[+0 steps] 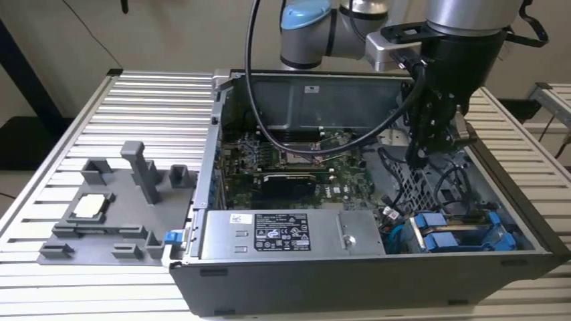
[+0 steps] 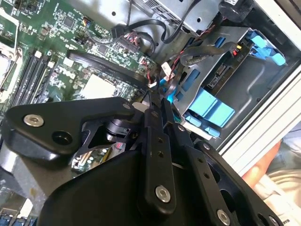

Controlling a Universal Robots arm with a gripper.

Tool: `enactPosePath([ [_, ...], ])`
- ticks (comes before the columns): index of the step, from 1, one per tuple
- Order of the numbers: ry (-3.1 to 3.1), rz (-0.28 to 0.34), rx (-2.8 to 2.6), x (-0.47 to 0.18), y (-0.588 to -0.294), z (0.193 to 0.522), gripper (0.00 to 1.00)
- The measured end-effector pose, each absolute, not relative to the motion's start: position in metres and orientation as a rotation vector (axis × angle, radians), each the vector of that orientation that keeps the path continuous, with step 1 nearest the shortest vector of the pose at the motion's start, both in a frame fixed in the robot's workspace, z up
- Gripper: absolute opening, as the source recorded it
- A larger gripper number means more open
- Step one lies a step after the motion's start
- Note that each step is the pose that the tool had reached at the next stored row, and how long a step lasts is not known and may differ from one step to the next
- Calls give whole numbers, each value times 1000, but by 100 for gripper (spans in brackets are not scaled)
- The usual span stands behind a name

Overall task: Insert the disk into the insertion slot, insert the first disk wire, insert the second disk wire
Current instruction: 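Insert the second disk wire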

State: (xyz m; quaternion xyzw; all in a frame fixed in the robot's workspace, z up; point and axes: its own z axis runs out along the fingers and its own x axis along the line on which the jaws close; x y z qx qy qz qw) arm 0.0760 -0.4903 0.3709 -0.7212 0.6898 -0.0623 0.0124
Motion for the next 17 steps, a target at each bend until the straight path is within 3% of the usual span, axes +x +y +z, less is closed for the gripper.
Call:
enactPosePath([
  [17, 2159, -169, -2259, 86, -536, 364, 16],
])
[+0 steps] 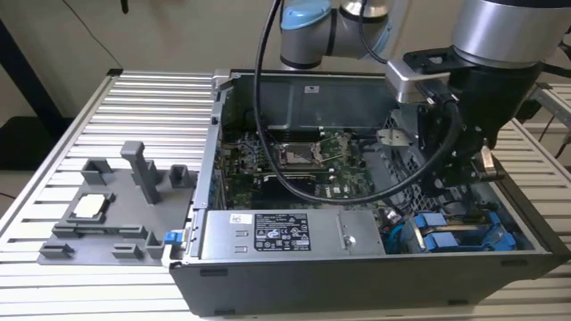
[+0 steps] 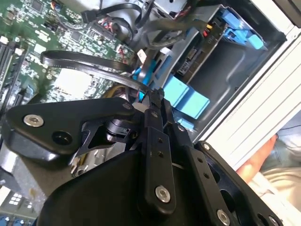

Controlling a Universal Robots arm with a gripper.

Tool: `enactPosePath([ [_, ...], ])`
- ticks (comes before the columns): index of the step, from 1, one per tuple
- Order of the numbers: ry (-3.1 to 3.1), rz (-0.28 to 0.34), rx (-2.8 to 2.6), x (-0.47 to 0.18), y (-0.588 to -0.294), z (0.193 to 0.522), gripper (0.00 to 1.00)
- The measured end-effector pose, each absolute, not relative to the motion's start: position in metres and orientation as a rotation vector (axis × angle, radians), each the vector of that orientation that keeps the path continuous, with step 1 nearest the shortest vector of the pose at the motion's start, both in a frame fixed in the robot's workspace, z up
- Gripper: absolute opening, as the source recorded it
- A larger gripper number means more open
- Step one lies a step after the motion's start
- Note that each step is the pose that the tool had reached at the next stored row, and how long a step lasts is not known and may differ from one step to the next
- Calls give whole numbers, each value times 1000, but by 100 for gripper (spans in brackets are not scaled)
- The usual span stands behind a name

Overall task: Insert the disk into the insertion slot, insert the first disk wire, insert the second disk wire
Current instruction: 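Insert the second disk wire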

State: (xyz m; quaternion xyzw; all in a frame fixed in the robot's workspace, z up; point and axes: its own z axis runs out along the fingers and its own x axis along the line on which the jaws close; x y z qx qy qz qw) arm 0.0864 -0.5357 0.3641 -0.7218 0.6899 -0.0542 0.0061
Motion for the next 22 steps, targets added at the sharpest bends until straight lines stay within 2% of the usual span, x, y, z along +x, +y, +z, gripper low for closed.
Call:
enactPosePath([
  [10, 2185, -106, -2290, 106, -552, 362, 16],
  [18, 2185, -104, -2290, 106, -552, 363, 16],
  [22, 2157, -37, -2258, 106, -554, 362, 16],
])
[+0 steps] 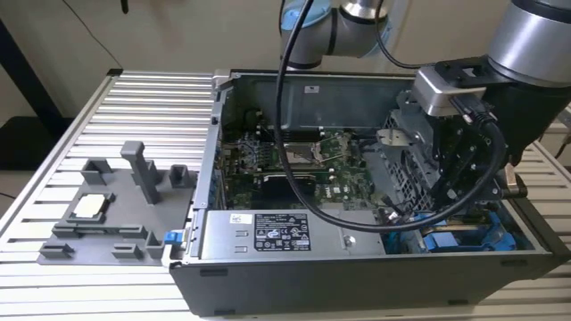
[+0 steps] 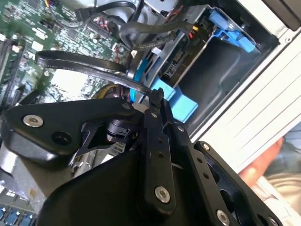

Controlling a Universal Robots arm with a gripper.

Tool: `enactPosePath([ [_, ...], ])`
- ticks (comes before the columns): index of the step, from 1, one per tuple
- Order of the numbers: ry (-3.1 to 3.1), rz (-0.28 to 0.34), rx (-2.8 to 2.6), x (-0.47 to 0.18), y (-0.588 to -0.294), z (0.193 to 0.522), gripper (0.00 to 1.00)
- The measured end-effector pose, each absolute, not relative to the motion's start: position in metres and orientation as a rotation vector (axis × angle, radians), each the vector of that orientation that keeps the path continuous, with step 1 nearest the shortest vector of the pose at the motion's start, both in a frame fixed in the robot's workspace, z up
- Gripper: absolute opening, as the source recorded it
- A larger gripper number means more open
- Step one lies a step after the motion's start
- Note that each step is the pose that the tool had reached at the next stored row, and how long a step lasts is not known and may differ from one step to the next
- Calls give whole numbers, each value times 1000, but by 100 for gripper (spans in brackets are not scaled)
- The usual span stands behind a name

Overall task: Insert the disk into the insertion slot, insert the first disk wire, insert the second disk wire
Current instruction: 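Insert the second disk wire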

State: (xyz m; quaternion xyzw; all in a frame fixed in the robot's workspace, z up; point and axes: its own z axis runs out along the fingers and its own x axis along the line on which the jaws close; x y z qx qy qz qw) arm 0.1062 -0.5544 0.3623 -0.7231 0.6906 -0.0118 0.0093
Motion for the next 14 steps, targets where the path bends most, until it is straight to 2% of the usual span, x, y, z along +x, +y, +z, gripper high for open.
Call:
enactPosePath([
  [14, 2174, 18, -2276, 123, -576, 362, 16],
])
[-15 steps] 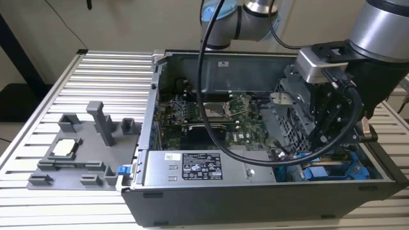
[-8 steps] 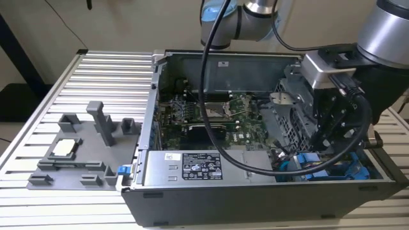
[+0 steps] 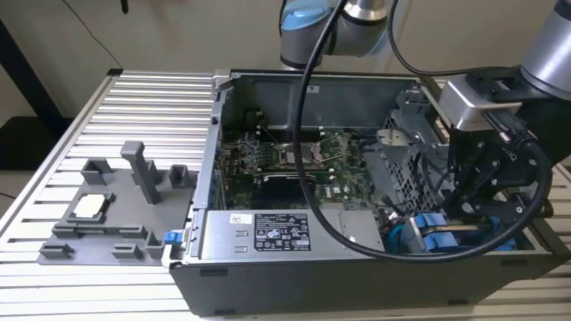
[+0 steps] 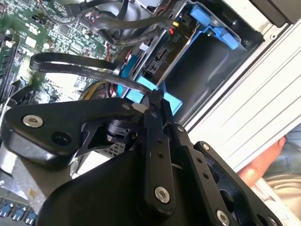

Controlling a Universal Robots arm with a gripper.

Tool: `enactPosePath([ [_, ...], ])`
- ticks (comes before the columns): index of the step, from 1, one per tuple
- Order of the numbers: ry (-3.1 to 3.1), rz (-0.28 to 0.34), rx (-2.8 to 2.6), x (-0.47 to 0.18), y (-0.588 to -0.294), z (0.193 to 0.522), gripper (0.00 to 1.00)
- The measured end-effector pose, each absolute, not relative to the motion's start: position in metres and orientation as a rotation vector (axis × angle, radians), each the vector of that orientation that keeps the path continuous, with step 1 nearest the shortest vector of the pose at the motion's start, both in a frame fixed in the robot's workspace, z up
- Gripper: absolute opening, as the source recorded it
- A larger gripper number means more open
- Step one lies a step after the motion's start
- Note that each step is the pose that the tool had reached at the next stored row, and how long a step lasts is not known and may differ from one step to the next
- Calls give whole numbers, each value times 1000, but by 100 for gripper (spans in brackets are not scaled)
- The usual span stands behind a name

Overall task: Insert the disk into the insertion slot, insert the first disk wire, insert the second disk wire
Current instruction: 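Insert the second disk wire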

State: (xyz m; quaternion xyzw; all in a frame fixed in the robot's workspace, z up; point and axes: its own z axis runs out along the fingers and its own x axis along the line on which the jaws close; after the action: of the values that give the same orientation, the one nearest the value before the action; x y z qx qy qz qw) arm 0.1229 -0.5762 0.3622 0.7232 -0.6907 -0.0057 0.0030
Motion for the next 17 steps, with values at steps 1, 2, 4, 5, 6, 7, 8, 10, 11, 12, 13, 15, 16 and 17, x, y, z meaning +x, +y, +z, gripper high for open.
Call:
enactPosePath([
  [1, -2164, -21, 2266, 125, -577, 362, 16],
  [2, -2164, -22, 2266, 127, -578, 362, 16],
  [4, -2170, -36, 2272, 131, -578, 362, 16],
  [5, -2176, -50, 2279, 132, -578, 362, 16],
  [6, -2181, -63, 2285, 133, -578, 362, 16],
  [7, -2186, -74, 2290, 133, -579, 362, 16],
  [8, -2194, -92, 2298, 134, -579, 362, 16],
  [10, -2202, -111, 2306, 134, -579, 362, 16],
  [11, -2202, -111, 2306, 134, -579, 362, 16],
  [12, -2202, -111, 2306, 134, -579, 362, 16],
  [13, -2202, -110, 2307, 134, -579, 361, 16],
  [15, -2207, -102, 2313, 134, -579, 360, 16],
  [16, -2209, -96, 2316, 134, -579, 360, 16],
  [17, -2212, -92, 2319, 134, -580, 359, 16],
])
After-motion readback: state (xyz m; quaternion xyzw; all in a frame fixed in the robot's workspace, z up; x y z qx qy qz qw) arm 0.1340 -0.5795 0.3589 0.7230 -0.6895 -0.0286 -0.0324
